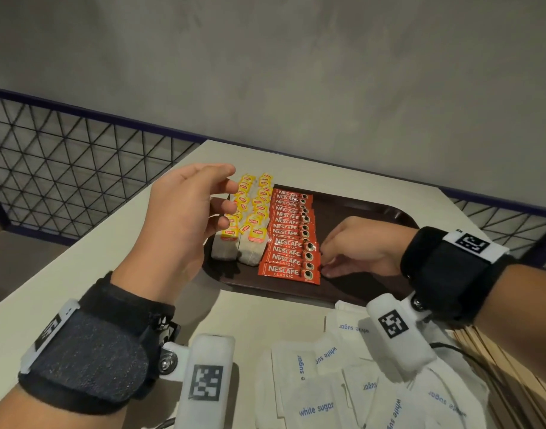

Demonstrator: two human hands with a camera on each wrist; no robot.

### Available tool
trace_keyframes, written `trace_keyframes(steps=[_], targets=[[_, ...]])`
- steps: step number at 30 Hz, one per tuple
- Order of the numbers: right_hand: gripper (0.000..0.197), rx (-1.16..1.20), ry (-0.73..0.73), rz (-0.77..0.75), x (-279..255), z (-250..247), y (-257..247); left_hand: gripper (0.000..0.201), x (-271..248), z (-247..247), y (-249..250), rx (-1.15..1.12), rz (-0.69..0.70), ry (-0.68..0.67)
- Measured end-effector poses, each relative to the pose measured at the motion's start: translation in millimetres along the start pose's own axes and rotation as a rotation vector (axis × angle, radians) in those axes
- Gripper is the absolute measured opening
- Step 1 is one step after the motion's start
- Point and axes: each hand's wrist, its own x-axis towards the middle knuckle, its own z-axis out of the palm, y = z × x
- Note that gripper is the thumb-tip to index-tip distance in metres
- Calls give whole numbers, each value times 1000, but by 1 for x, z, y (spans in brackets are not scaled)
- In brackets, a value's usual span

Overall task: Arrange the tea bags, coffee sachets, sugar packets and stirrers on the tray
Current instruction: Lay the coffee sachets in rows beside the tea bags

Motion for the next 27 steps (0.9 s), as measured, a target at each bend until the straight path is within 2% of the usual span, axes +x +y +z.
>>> trace_keyframes(steps=[6, 9, 16, 18, 21, 27], targets=[[20, 91, 9, 27, 5, 0, -1, 6, 1, 1, 0, -5, 4, 8], [17, 72, 74, 44, 7, -5, 1, 6, 0, 2, 0, 0, 9, 3], [28, 46, 213, 2, 31, -16, -6, 6, 0, 2, -2, 5, 12, -9], [24, 17, 241, -13, 38, -16, -7, 6, 1, 2, -2, 0, 12, -7], [17, -37, 237, -21, 42, -14, -9, 8, 3, 1, -1, -9, 13, 1], [15, -146, 223, -27, 44, -11, -7, 9, 2, 1, -1, -13, 16, -2]])
